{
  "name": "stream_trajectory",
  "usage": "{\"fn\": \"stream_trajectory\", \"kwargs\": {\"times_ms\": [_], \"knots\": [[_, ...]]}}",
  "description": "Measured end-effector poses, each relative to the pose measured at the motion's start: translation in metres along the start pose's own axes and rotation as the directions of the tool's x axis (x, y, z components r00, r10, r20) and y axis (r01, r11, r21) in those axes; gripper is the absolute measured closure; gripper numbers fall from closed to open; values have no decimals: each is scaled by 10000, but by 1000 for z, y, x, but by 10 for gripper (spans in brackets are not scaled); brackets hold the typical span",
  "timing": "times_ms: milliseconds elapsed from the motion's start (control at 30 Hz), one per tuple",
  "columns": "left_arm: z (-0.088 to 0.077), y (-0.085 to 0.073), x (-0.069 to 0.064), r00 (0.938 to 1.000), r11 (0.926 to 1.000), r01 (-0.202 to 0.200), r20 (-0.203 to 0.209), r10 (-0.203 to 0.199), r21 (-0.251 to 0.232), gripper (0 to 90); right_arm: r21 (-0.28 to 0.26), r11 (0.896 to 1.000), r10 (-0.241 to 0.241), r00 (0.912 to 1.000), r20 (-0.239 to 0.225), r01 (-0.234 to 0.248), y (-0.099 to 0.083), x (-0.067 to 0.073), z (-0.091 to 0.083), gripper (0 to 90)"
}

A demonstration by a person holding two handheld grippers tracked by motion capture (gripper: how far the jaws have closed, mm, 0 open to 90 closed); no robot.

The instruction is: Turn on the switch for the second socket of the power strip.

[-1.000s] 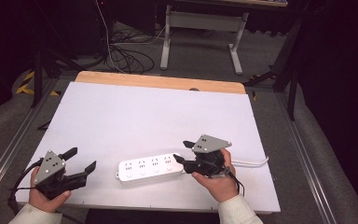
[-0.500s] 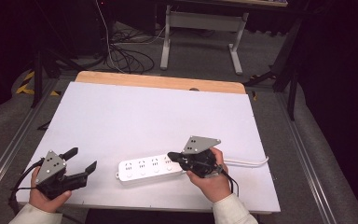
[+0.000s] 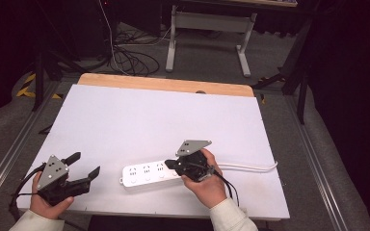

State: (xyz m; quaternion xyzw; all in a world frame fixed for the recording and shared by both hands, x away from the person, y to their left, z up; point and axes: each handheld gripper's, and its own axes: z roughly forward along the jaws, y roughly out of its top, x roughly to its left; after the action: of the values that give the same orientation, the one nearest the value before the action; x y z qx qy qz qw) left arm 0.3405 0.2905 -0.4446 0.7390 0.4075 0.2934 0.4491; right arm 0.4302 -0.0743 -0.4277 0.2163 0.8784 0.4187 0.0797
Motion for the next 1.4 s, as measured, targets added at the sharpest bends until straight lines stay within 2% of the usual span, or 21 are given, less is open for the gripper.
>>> {"fn": "stream_trajectory", "kwargs": {"times_ms": [200,500,800,1400], "knots": [[0,0,0,10000,10000,-13,-3,13,9,222,501,9985,225,9995,-208,-214,-1,4,11,900],[1,0,0,10000,10000,-24,1,24,36,222,768,9970,57,9997,-255,-37,-2,10,23,900],[0,0,0,10000,10000,-26,7,26,33,222,1158,9929,-287,9996,-27,288,-5,16,32,900],[1,0,0,10000,10000,10,-9,-10,29,222,1200,9910,-617,9979,205,588,-6,19,35,900]]}}
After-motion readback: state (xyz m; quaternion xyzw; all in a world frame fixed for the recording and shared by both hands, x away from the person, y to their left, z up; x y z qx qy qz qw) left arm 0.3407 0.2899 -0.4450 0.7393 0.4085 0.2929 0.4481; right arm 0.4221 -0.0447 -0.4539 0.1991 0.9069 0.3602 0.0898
